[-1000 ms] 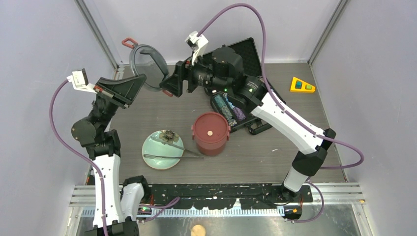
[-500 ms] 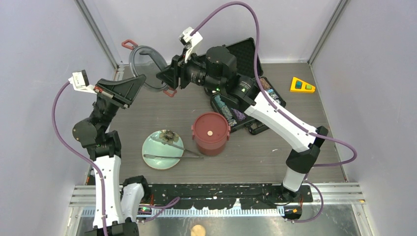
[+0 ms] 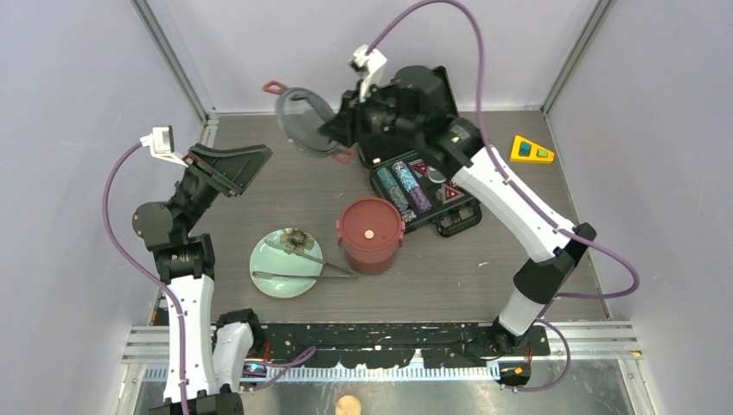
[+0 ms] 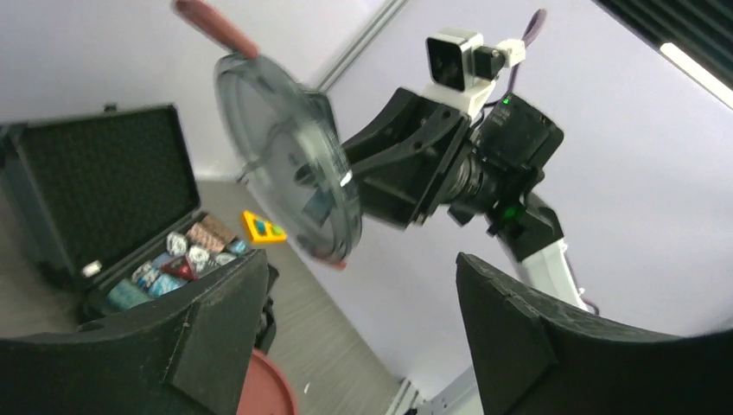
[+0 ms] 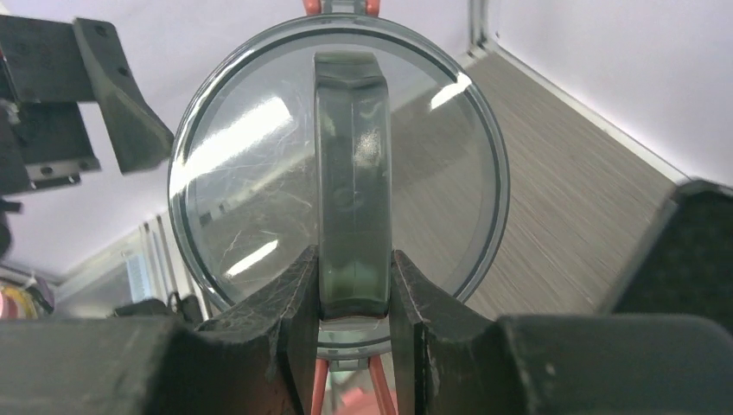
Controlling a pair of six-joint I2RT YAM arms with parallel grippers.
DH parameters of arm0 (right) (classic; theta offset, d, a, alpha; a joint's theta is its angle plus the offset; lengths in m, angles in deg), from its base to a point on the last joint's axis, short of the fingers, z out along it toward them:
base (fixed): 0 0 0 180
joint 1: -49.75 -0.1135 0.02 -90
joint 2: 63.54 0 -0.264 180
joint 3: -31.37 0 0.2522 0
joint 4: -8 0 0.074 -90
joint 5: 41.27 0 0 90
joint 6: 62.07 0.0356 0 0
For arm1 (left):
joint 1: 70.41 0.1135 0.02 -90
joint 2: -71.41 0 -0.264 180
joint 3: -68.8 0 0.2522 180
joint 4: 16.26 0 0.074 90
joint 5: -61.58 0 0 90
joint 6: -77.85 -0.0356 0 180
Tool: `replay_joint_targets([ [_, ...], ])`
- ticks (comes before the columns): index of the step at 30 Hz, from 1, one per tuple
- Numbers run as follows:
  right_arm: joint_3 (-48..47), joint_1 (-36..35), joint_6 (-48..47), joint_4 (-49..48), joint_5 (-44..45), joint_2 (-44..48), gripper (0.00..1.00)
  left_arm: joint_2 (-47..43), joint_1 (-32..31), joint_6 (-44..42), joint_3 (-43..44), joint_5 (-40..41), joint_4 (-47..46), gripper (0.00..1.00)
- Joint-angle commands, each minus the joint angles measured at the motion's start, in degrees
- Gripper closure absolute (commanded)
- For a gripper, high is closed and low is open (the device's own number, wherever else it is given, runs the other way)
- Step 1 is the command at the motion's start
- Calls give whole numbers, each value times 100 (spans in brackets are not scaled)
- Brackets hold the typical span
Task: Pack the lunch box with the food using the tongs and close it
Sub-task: Pick up the box lid from the center of the board, then close the box lid on the packing box.
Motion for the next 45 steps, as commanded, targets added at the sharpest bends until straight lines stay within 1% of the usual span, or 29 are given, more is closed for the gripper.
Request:
replay_joint_targets([
  [1,233,937,-566,266,-1912,776,100,-8,-13,-1531,430,-651,1721,15],
  [3,292,1288,-1000,668,-2423,861,100,54,-14,-2298,654,-758,2652,11],
  [4,294,1417,-1308,944,-2710,894,99,111,-14,-2654,763,-859,2929,8],
  [6,233,1583,-2297,1737,-2990,930,99,222,-16,-3321,972,-964,3767,1],
  [7,199,1595,-2935,2407,-3093,946,100,274,-12,-3633,1078,-1027,4021,0],
  [8,161,1601,-3508,2702,-3117,955,99,336,-9,-3970,1173,-1071,4289,0],
  [9,152,1600,-3930,3200,-3129,963,100,403,-10,-4442,1305,-1084,4555,0],
  [11,124,1602,-4842,3916,-3114,954,99,527,-13,-5024,1468,-1131,5051,1],
  [14,61,1598,-5839,4836,-3115,850,100,770,-16,-5505,1638,-1353,5628,3],
  [16,48,1602,-6600,5434,-3117,761,99,851,-9,-5539,1624,-1440,5710,2],
  [18,136,1598,-7033,5694,-3068,704,99,837,-22,-5552,1538,-1488,5649,0],
  [20,199,1597,-7178,5777,-3060,641,100,795,-24,-5579,1478,-1457,5603,0],
  [23,174,1527,-7117,5738,-2990,474,100,748,-21,-5614,1424,-1424,5602,0],
  [29,303,1109,-6933,5446,-2539,289,100,785,-32,-5444,1276,-1374,5386,0],
  [32,382,959,-6732,5102,-2348,193,100,890,-95,-5301,1209,-1332,5303,0],
  [36,491,832,-6534,4795,-2177,66,100,951,-275,-5375,1159,-1243,5285,0],
  [41,959,597,-6417,4234,-1708,138,100,991,-355,-5458,1146,-1191,5299,0],
  [45,1187,578,-6217,3926,-1609,100,100,1035,-447,-5455,1169,-1161,5264,0],
])
